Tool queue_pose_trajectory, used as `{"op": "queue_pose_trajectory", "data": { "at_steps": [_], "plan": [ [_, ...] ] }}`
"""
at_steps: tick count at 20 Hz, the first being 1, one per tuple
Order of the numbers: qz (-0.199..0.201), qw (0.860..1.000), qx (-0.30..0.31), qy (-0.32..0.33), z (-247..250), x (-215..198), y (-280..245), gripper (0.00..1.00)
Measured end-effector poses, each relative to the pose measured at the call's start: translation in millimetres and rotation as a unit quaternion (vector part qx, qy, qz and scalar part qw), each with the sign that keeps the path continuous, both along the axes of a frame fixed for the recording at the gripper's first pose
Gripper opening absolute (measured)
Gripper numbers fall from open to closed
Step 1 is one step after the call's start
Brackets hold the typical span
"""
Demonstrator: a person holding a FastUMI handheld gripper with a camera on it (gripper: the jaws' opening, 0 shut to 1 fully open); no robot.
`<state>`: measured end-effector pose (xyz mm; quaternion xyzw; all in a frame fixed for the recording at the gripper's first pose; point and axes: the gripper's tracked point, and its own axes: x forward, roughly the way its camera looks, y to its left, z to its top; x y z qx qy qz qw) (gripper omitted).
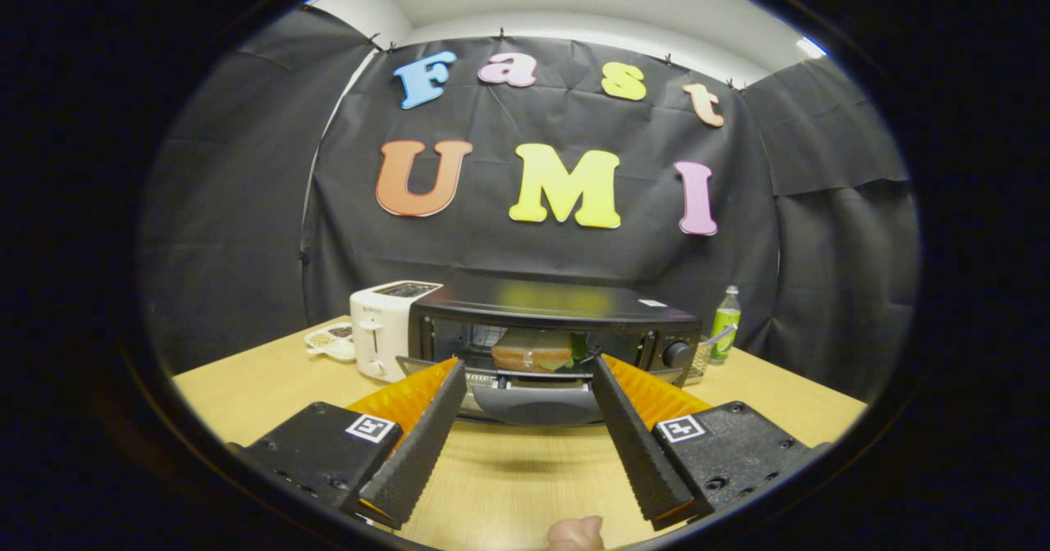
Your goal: Open the toaster oven, put the food inside, and close the toaster oven door.
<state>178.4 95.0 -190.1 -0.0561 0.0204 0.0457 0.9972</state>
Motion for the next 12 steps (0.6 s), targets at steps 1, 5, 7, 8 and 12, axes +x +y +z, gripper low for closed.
{"op": "queue_pose_trajectory", "data": {
  "at_steps": [1, 5, 7, 8, 12],
  "plan": [
    [-0.002, 1.0, 0.0, 0.0, 7.3, -6.9, -0.6, 1.0],
    [-0.01, 1.0, 0.006, -0.007, 42.3, -36.1, -4.7, 1.0],
    [-0.01, 1.0, 0.006, -0.013, 58.8, -50.3, -6.6, 1.0],
    [-0.011, 1.0, 0.007, -0.015, 66.6, -57.9, -8.7, 1.0],
    [-0.012, 1.0, 0.016, -0.024, 100.1, -84.5, -13.0, 1.0]
  ]
}}
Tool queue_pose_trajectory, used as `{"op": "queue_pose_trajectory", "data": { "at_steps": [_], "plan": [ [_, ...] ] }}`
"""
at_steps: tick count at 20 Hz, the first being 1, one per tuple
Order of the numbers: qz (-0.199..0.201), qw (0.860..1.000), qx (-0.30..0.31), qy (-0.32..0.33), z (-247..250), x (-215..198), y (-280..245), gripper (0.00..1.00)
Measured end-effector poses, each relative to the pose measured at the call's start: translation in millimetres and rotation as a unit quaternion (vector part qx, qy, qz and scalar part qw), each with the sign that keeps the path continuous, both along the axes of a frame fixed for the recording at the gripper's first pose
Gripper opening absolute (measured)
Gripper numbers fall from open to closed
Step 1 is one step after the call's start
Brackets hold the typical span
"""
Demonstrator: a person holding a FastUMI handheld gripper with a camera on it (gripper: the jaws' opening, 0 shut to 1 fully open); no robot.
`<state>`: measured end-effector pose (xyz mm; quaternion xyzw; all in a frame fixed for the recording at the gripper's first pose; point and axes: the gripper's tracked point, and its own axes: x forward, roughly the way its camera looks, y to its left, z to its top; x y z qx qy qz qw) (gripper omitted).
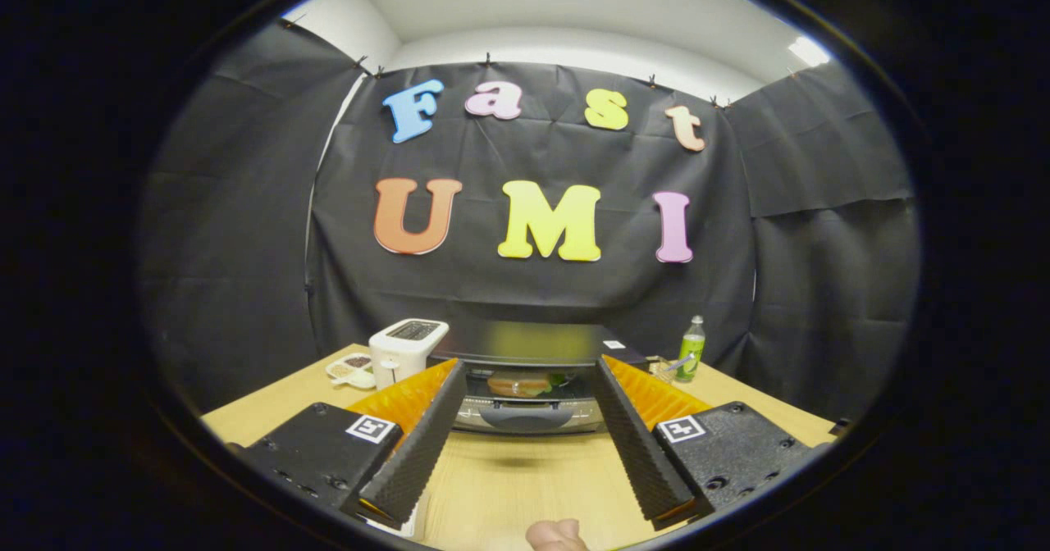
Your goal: Open the toaster oven, put the food inside, and close the toaster oven door.
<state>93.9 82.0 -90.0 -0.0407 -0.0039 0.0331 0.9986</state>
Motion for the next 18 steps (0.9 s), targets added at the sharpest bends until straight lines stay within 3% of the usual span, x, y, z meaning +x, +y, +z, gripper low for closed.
{"op": "queue_pose_trajectory", "data": {
  "at_steps": [8, 18],
  "plan": [
    [-0.009, 0.999, 0.001, -0.049, 64.8, -51.1, -9.9, 1.0],
    [-0.03, 0.998, 0.002, -0.063, 101.1, -90.9, -18.1, 1.0]
  ]
}}
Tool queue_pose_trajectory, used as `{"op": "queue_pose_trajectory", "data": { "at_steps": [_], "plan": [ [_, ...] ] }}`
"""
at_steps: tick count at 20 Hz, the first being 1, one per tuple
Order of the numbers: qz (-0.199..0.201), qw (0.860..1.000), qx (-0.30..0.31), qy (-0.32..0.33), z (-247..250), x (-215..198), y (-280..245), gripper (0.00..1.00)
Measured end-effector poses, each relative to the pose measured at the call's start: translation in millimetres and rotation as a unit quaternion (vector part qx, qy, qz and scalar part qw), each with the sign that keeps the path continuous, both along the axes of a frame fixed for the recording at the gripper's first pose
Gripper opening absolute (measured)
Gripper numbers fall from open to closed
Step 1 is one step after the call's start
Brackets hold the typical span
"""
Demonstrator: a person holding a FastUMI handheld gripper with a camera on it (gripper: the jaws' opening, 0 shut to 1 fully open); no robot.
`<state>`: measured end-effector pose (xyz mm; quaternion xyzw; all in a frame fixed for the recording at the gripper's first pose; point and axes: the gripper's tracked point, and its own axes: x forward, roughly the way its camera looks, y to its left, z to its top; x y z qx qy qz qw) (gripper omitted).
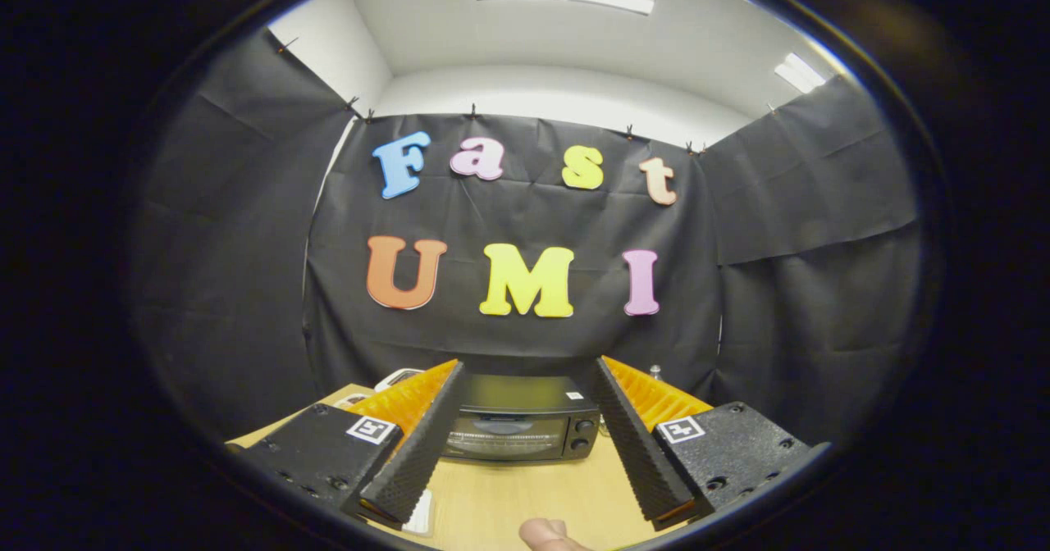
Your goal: Open the toaster oven, put the food inside, and close the toaster oven door.
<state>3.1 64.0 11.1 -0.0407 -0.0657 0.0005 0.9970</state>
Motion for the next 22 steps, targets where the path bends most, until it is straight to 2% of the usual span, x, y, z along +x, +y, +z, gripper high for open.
{"op": "queue_pose_trajectory", "data": {
  "at_steps": [6, 9, 22],
  "plan": [
    [-0.019, 0.999, 0.04, 0.009, 18.3, -6.3, -2.3, 1.0],
    [-0.022, 0.999, 0.035, 0.001, 20.7, -9.3, -2.8, 1.0],
    [0.006, 0.999, 0.019, 0.04, -16.2, -8.1, 21.4, 1.0]
  ]
}}
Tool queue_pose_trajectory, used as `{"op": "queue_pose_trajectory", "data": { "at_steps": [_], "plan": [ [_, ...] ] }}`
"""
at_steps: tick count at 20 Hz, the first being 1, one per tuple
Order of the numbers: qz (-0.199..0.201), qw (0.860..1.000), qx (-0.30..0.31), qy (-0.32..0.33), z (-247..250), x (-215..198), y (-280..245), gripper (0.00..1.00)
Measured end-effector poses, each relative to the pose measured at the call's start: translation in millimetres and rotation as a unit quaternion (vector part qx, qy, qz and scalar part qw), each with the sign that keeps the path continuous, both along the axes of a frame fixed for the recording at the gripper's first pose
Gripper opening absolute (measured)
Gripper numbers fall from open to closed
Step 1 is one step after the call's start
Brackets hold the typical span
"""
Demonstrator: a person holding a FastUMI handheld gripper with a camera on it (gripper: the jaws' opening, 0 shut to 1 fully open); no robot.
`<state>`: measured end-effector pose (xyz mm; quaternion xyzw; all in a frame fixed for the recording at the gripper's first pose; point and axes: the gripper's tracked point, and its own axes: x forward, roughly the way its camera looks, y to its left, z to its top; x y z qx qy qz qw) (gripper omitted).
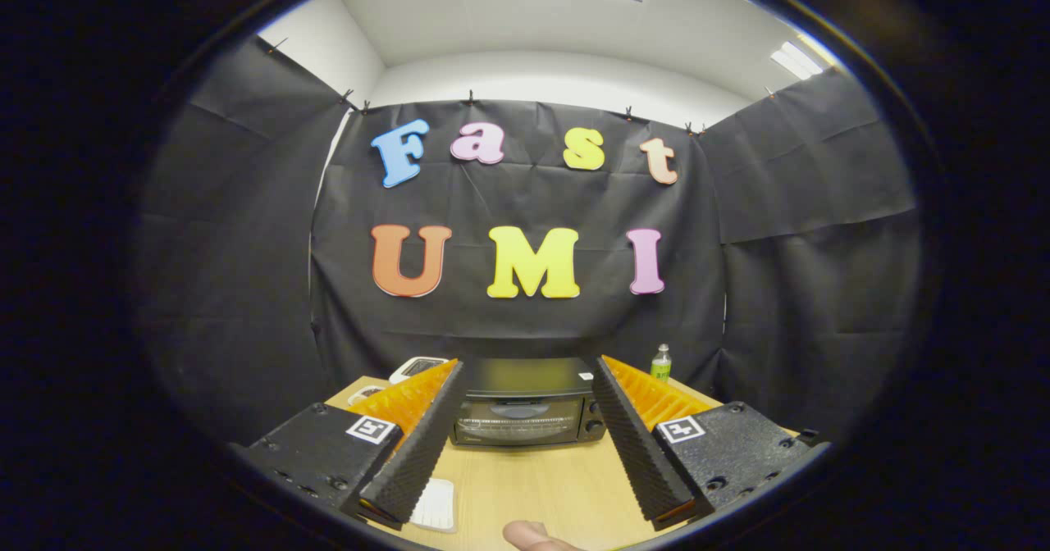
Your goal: Open the toaster oven, put the food inside, and close the toaster oven door.
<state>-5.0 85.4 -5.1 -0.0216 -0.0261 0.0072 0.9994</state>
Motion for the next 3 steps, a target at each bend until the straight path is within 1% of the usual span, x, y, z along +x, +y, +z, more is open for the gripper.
{"op": "queue_pose_trajectory", "data": {
  "at_steps": [3],
  "plan": [
    [0.004, 1.0, -0.003, 0.007, -7.7, 1.3, -2.7, 1.0]
  ]
}}
